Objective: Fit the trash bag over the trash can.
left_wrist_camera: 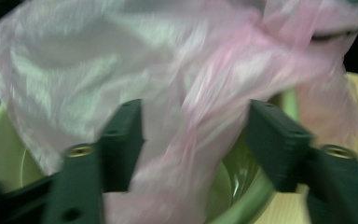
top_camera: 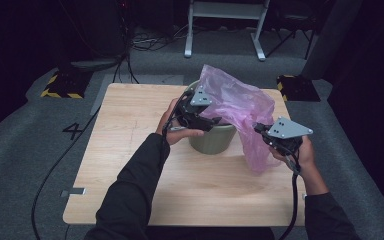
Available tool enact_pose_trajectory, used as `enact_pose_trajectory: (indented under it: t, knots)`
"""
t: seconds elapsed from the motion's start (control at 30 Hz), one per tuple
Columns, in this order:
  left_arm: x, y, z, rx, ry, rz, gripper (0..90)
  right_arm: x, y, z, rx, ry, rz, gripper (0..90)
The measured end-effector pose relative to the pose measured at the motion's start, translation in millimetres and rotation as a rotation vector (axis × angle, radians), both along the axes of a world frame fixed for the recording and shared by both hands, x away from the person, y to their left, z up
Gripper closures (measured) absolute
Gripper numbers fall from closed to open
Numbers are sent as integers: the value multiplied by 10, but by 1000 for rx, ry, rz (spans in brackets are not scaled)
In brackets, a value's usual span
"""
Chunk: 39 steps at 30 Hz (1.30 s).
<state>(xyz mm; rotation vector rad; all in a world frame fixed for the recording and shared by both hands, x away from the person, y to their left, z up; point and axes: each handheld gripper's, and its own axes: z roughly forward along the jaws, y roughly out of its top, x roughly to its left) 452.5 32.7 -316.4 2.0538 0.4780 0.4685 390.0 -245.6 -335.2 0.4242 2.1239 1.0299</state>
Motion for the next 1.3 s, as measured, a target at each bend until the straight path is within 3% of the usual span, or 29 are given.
enact_pose_trajectory:
  t: [0.03,0.1,0.13,0.17,0.2,0.23,0.27,0.3,0.33,0.4,0.43,0.6,0.8,1.03,1.07,1.1,1.13,1.17,1.2,1.27,1.3]
  knots:
    - [-9,-44,44,-19,-6,-1,256,-6,22,14,-6,-2,19,900]
    - [-1,-103,90,-40,-3,-7,238,-8,33,18,-9,-1,26,900]
    - [15,-145,100,-42,19,-26,234,-17,45,25,-9,-3,33,900]
    - [21,-174,95,-38,28,-31,238,-34,61,38,-1,0,47,900]
    - [28,-249,64,3,42,-38,254,-64,82,60,-3,-11,53,900]
    - [28,-249,64,3,42,-38,281,-75,90,71,2,-17,57,900]
    - [26,-311,19,45,51,-37,326,-85,94,81,7,-23,64,900]
    - [26,-311,19,45,51,-37,386,-85,94,81,7,-23,64,900]
    - [25,-335,-12,96,44,-48,496,-98,96,98,13,-35,71,900]
    - [24,-339,-24,118,39,-46,548,-103,94,104,20,-39,71,900]
    - [14,-339,-35,129,42,-62,714,-116,85,122,26,-53,70,900]
    - [-21,-332,-53,175,4,-73,896,-110,50,167,47,-69,52,900]
    - [0,-253,-77,183,15,-83,898,-48,13,220,100,-107,-2,898]
    - [10,-267,-108,193,26,-102,897,132,77,269,80,-123,-77,898]
    - [13,-274,-108,189,16,-77,781,227,118,267,75,-87,-69,898]
    - [19,-271,-105,182,11,-57,739,251,135,263,71,-72,-63,897]
    - [29,-241,-93,142,15,-56,673,281,162,256,49,-59,-59,897]
    - [29,-241,-93,142,15,-56,584,281,162,256,49,-59,-59,897]
    - [37,-208,-55,96,4,-12,461,312,212,234,7,-51,-56,896]
    - [56,-160,-18,62,-22,50,401,323,232,224,-6,-42,-48,895]
    - [56,-160,-18,62,-22,50,359,323,232,224,-6,-42,-48,895]
